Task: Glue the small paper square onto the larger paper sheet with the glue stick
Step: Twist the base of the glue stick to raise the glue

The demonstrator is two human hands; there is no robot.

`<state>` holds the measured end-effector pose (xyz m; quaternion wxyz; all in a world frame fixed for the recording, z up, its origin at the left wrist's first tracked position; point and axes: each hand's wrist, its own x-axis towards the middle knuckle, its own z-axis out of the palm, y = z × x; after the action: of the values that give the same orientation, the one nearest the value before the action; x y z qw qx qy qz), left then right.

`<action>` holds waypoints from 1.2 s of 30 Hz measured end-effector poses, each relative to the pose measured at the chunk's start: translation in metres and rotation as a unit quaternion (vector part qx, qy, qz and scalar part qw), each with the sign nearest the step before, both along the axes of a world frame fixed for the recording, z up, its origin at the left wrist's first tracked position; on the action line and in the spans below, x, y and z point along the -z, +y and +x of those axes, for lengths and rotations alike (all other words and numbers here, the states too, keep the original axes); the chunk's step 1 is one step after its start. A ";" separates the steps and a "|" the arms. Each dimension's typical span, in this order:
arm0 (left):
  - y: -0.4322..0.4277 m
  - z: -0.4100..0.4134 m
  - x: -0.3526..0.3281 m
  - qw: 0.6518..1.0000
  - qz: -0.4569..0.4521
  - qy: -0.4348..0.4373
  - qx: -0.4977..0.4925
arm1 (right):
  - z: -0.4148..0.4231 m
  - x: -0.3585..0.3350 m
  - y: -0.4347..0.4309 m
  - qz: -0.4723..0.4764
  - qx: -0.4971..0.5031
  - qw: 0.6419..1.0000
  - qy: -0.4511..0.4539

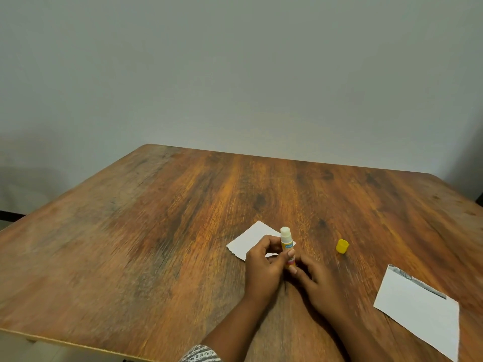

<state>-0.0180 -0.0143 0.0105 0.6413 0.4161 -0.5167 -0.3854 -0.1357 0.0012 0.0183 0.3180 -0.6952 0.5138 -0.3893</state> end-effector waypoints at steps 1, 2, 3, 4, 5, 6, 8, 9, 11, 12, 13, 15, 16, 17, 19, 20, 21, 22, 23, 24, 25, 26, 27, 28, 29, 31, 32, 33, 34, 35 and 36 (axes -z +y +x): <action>0.000 0.000 0.000 1.000 0.000 0.001 0.000 | 0.001 0.000 0.000 -0.008 0.008 1.000 0.003; -0.001 0.000 0.001 1.000 -0.001 0.001 0.000 | 0.003 0.000 -0.001 -0.021 0.018 1.000 0.007; -0.001 0.000 0.001 1.000 -0.004 0.001 0.001 | 0.004 0.001 -0.001 -0.030 0.028 0.999 0.012; -0.001 0.000 0.002 1.000 -0.005 0.000 0.003 | 0.004 0.001 -0.002 -0.035 0.039 0.998 0.018; 0.000 -0.001 0.002 1.000 -0.004 0.002 0.008 | 0.005 0.002 -0.002 -0.038 0.045 0.998 0.020; 0.000 -0.002 0.003 1.000 -0.003 0.005 0.014 | 0.004 0.004 -0.003 -0.042 0.046 0.998 0.017; 0.000 -0.003 0.004 1.000 -0.005 0.006 0.019 | 0.002 0.005 -0.005 -0.046 0.039 0.998 0.005; 0.000 -0.003 0.004 1.000 -0.008 0.006 0.018 | 0.001 0.004 -0.005 -0.042 0.028 0.999 -0.001; 0.001 -0.003 0.002 1.000 -0.013 0.006 0.017 | -0.002 0.002 -0.005 -0.027 0.002 1.000 -0.011; 0.001 -0.002 0.001 1.000 -0.015 0.005 0.016 | -0.003 0.002 -0.004 -0.019 -0.004 1.000 -0.016; 0.001 -0.001 0.000 1.000 -0.015 0.003 0.016 | -0.003 0.001 -0.004 -0.011 -0.004 1.000 -0.022; 0.001 0.000 0.000 1.000 -0.015 0.001 0.014 | -0.002 0.000 -0.004 -0.012 0.005 1.000 -0.028; 0.001 0.000 0.001 1.000 -0.015 0.000 0.012 | -0.001 0.001 -0.004 -0.014 0.014 0.999 -0.030; 0.000 0.000 0.001 1.000 -0.014 -0.001 0.010 | 0.000 0.002 -0.003 -0.013 0.025 0.999 -0.032; 0.001 -0.001 0.002 1.000 -0.015 -0.004 0.008 | 0.002 0.004 -0.004 -0.013 0.044 0.999 -0.027; 0.001 -0.002 0.002 1.000 -0.016 -0.006 0.009 | 0.002 0.005 -0.004 -0.016 0.050 0.998 -0.019; 0.001 -0.002 0.002 1.000 -0.016 -0.009 0.010 | 0.002 0.005 -0.005 -0.019 0.054 0.998 -0.013; 0.001 -0.003 0.002 1.000 -0.016 -0.011 0.012 | 0.001 0.004 -0.005 -0.023 0.050 0.998 -0.012; 0.002 -0.002 0.001 1.000 -0.015 -0.011 0.014 | 0.000 0.003 -0.005 -0.024 0.040 0.999 -0.014; 0.002 -0.002 0.001 1.000 -0.016 -0.012 0.016 | 0.000 0.001 -0.004 -0.021 0.028 0.999 -0.014; 0.002 -0.002 0.001 1.000 -0.017 -0.014 0.017 | -0.002 0.001 -0.004 -0.016 0.018 1.000 -0.011; 0.002 -0.001 0.000 1.000 -0.017 -0.014 0.017 | -0.004 0.001 -0.004 -0.012 0.009 1.000 -0.009; 0.003 -0.001 -0.001 1.000 -0.015 -0.011 0.018 | -0.005 0.001 -0.005 -0.009 -0.001 1.000 -0.012; 0.003 -0.001 -0.002 1.000 -0.013 -0.009 0.018 | -0.006 0.001 -0.004 -0.005 -0.009 1.000 -0.017; 0.003 0.000 -0.002 1.000 -0.010 -0.005 0.019 | -0.006 0.000 -0.003 -0.001 -0.014 1.000 -0.023; 0.002 0.001 -0.001 1.000 -0.003 -0.005 0.022 | -0.004 -0.003 -0.001 0.006 -0.015 0.999 -0.044; 0.002 0.001 0.000 1.000 -0.002 -0.009 0.027 | -0.003 -0.004 0.001 0.010 -0.014 0.998 -0.060; 0.002 0.000 0.000 0.999 -0.003 -0.017 0.030 | -0.002 -0.005 0.002 0.013 -0.012 0.997 -0.071; 0.003 -0.001 0.000 0.999 -0.007 -0.030 0.031 | -0.002 -0.005 0.003 0.013 -0.010 0.997 -0.074; 0.003 -0.002 -0.001 0.999 -0.013 -0.043 0.029 | -0.002 -0.004 0.003 0.009 -0.007 0.997 -0.072; 0.004 -0.003 -0.001 0.998 -0.018 -0.052 0.029 | -0.002 -0.002 0.002 0.006 0.000 0.998 -0.070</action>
<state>-0.0209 -0.0106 0.0116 0.6094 0.4092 -0.5682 -0.3720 -0.1382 0.0030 0.0208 0.3577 -0.6643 0.4928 -0.4335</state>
